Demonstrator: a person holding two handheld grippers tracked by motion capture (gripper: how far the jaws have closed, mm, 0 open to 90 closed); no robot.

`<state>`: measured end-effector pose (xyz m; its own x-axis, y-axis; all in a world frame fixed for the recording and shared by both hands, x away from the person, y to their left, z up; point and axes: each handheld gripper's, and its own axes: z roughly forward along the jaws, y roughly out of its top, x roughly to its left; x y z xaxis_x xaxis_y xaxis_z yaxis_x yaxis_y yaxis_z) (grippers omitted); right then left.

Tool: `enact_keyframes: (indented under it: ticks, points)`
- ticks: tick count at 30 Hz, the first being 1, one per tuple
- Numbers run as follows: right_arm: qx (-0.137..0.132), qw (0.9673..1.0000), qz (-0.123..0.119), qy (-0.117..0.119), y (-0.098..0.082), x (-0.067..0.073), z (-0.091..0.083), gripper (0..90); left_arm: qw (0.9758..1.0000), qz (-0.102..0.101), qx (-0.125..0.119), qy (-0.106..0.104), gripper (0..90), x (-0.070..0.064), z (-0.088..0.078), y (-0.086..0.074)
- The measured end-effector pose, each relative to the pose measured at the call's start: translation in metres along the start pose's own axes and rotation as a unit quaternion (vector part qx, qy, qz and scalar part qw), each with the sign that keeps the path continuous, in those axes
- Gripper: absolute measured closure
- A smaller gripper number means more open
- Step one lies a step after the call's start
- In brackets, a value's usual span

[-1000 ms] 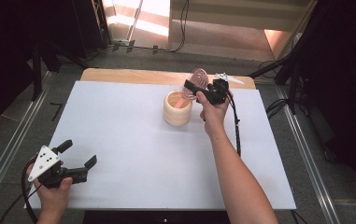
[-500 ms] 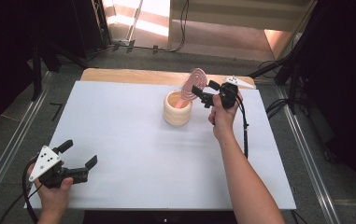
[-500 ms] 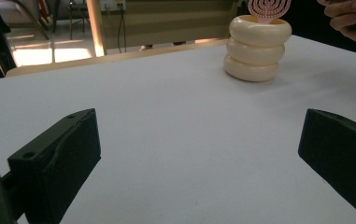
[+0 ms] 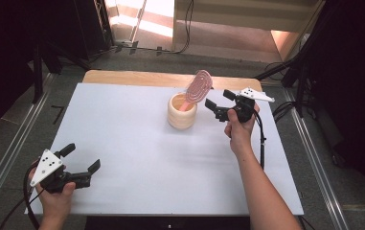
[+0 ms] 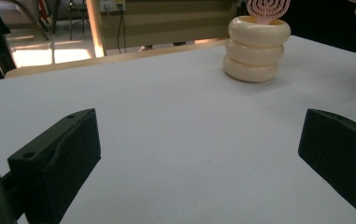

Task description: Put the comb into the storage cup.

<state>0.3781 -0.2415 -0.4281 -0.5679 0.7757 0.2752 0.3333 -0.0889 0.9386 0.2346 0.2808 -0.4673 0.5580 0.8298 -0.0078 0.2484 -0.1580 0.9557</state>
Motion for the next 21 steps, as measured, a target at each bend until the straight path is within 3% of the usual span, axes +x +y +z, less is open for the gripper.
enact_keyframes:
  ticks: [10,21]
  points:
    - [-0.008,0.9998,-0.019,-0.005,-0.011,0.004,-0.033,0.0,1.0000,0.001,0.002,-0.001,0.1,-0.002,0.001,0.000]
    - [-0.004,0.9993,-0.033,-0.016,-0.035,0.003,-0.071,0.0,1.0000,0.002,0.002,-0.002,0.1,-0.003,0.001,0.000]
